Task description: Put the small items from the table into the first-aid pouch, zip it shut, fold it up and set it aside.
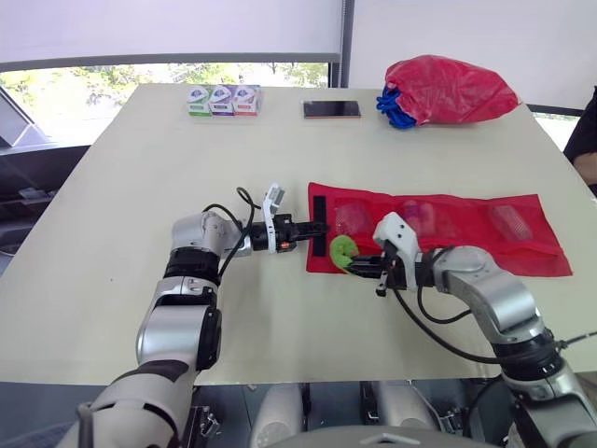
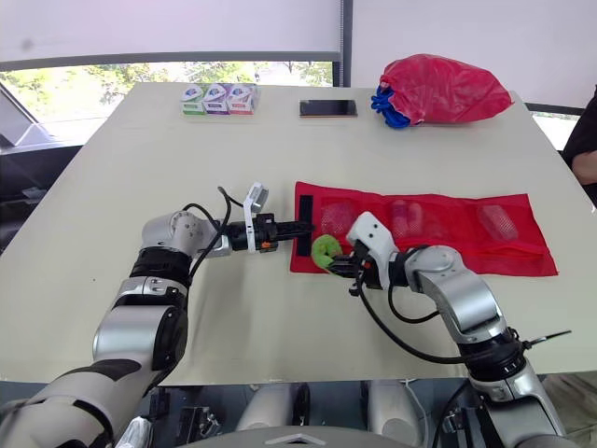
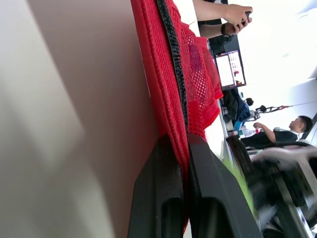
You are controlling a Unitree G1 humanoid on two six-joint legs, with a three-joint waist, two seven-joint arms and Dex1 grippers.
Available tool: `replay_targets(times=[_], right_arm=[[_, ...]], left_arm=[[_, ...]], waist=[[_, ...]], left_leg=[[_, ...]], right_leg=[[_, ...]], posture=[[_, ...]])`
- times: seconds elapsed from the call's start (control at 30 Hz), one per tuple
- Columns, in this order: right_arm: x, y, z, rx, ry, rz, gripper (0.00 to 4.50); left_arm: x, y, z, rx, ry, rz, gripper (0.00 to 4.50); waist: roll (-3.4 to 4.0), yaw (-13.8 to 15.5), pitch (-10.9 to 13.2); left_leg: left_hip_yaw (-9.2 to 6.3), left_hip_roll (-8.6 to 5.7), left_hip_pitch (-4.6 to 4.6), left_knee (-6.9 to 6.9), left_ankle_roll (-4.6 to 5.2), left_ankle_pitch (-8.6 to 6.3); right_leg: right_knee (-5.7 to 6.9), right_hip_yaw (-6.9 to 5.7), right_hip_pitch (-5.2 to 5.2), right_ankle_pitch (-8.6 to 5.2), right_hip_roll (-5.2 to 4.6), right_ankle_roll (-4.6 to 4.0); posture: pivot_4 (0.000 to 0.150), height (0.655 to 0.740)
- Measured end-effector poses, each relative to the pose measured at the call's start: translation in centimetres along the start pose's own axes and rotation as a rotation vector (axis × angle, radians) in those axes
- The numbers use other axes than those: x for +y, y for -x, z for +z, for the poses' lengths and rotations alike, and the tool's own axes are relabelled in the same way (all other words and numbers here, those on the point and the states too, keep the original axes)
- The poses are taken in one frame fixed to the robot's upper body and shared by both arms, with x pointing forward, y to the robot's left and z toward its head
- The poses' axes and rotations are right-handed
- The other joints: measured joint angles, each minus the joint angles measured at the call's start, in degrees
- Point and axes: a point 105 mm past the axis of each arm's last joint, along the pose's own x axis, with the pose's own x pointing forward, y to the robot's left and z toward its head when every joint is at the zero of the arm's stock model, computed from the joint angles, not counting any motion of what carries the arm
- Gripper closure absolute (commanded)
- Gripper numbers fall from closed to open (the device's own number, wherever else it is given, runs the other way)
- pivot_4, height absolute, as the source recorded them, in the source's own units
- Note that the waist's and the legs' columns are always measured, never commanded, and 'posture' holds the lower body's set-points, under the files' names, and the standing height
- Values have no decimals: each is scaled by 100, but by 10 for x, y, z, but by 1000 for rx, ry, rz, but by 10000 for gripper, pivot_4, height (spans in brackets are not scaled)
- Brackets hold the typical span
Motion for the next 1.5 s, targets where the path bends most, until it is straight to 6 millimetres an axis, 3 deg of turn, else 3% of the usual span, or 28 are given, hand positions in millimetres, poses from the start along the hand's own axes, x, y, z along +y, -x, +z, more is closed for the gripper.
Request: replay_targets(times=[0.07, 0.13, 0.33, 0.43, 0.57, 0.73, 0.9, 1.1, 1.2, 1.33, 1.5], right_arm=[[-3, 3, 1, -36, -49, -31, 44726], [-21, 15, 16, -236, -258, -166, 44726], [-34, 25, 21, -368, -458, -259, 44726], [-49, 44, 16, -404, -506, -364, 44726], [-57, 60, 3, -404, -555, -442, 44726], [-57, 71, 2, -423, -562, -470, 44726], [-77, 112, -19, -405, -565, -641, 44726], [-84, 142, -35, -374, -562, -727, 44726], [-89, 168, -46, -369, -570, -800, 44726], [-91, 184, -55, -355, -587, -844, 44726], [-84, 199, -59, -333, -592, -835, 44726]], left_arm=[[2, 3, -1, -2, -12, 6, 45000], [8, 13, -3, 5, -49, 38, 45000], [12, 21, -5, 18, -119, 75, 45000], [17, 34, -5, 13, -135, 104, 45000], [22, 47, -5, 7, -145, 142, 45000], [23, 56, -9, 19, -170, 164, 45000], [31, 83, -15, 42, -216, 222, 45000], [36, 108, -16, 48, -245, 260, 45000], [40, 135, -11, 65, -305, 343, 45000], [46, 156, -5, 70, -353, 408, 45000], [48, 165, -1, 110, -419, 436, 45000]], waist=[[1, -29, -1], [7, -114, -5], [14, -126, -7], [14, -131, -7], [16, -142, -6], [16, -149, -5], [16, -153, -5], [13, -153, -4], [13, -157, -4], [13, -144, -4], [14, -119, -5]], left_leg=[[-5, 0, 2, -2, 0, 0], [-10, 2, 8, -12, -1, 0], [-2, 6, 9, -17, -1, -1], [2, 6, 10, -20, -1, -1], [7, 6, 16, -32, -1, -1], [10, 6, 15, -39, -1, -1], [23, 0, 15, -59, 0, -1], [24, 3, 15, -75, 0, -1], [30, 3, 17, -79, 0, -1], [32, 6, 20, -79, 1, -1], [36, 6, 20, -79, 1, -1]], right_leg=[[0, 2, 0, -1, 4, -2], [3, 11, -3, -2, 13, -4], [3, 19, -8, -2, 12, -6], [1, 23, -10, -3, 11, -6], [1, 28, -11, -5, 12, -8], [-4, 32, -16, -6, 14, -8], [-10, 45, -27, -6, 8, -9], [-10, 45, -38, -16, 14, -17], [-10, 48, -39, -17, 14, -17], [-9, 48, -39, -39, 13, -26], [-10, 52, -38, -40, 13, -25]], posture=[[1500, 7400], [1500, 7400], [1500, 7400], [1500, 7400], [1500, 7400], [1500, 7400], [1500, 7400], [1500, 7400], [1500, 7400], [1500, 7400], [1500, 7400]])
